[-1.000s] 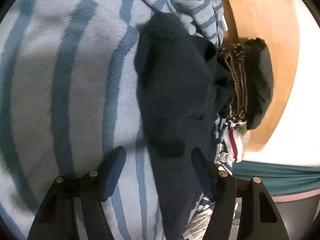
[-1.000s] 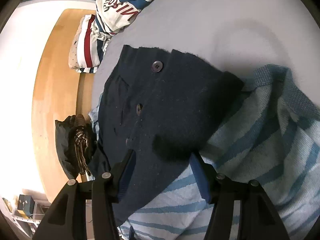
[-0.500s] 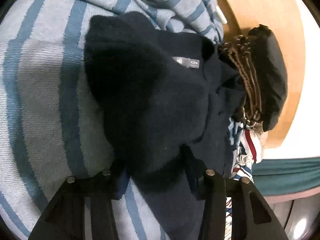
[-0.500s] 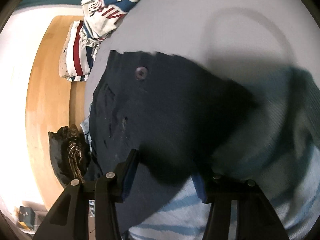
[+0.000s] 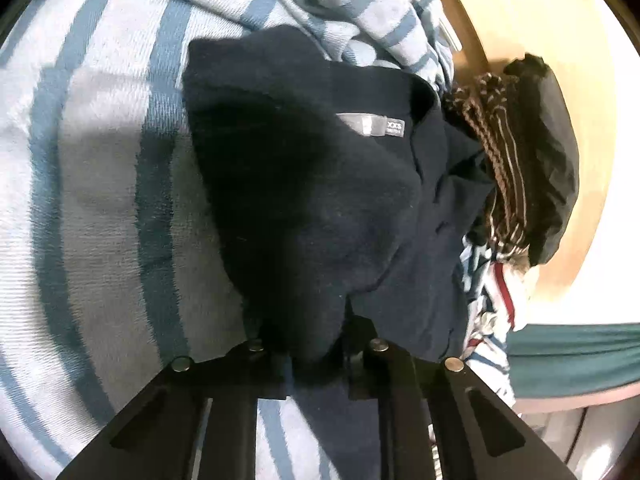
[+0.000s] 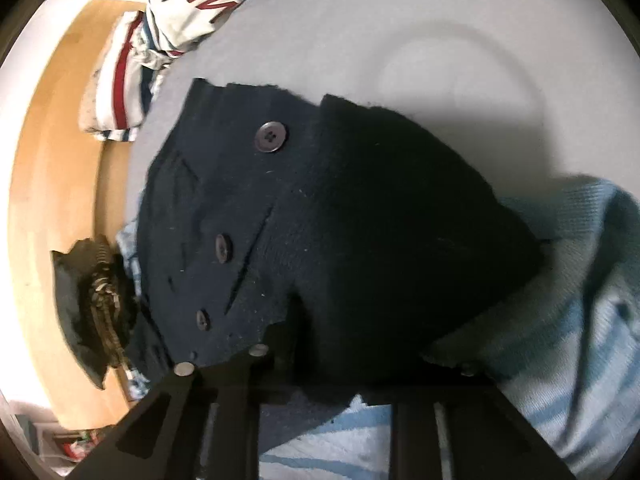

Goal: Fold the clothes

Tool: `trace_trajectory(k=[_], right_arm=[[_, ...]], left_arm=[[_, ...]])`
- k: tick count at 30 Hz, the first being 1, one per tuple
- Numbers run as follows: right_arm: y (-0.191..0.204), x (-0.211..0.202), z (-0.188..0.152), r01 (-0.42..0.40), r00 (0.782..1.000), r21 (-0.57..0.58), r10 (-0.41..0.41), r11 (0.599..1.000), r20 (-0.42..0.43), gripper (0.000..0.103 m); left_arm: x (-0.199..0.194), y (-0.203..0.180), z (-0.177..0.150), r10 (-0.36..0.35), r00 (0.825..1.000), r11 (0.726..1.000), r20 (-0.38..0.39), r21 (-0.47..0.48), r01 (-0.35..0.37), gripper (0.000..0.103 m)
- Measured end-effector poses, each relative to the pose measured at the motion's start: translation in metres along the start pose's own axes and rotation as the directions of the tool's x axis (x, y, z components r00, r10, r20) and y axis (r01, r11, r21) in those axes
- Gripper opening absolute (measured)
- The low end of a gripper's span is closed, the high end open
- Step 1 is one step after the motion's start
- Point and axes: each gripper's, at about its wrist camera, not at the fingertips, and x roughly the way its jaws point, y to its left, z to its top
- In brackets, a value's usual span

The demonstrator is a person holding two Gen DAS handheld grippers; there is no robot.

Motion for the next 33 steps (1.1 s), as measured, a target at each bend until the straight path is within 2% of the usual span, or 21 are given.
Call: trace_trajectory(k=[4, 14, 20, 33], right_arm=[[0.013, -0.01, -0.004, 0.037, 0.999, -0.04, -0.036, 0.999, 0.02, 0.017], [0.015, -0.041, -0.016, 0.018, 0.999, -0.06, -0.016, 0.998, 0.04, 0.014], [0.021, -0.051, -0.021, 0.043, 0.998, -0.099, -0.038, 0.994, 0.056, 0.014], [0.005, -0.07, -0.029, 0.116, 0.992, -0.121, -0.108, 0.986, 0.067, 0.01]], left_arm=[[-0.013, -0.002, -0.001, 0.032, 0.999, 0.999, -0.008, 0.02, -0.032, 0.014], [-0.038, 0.004, -0.008, 0.061, 0.998, 0.997, -0.017, 0.047, -0.06, 0.013], [-0.048, 0.013, -0.008, 0.069, 0.997, 0.997, -0.02, 0.037, -0.068, 0.012], [-0.074, 0.034, -0.006, 0.079, 0.996, 0.996, -0.033, 0.033, -0.078, 0.01]])
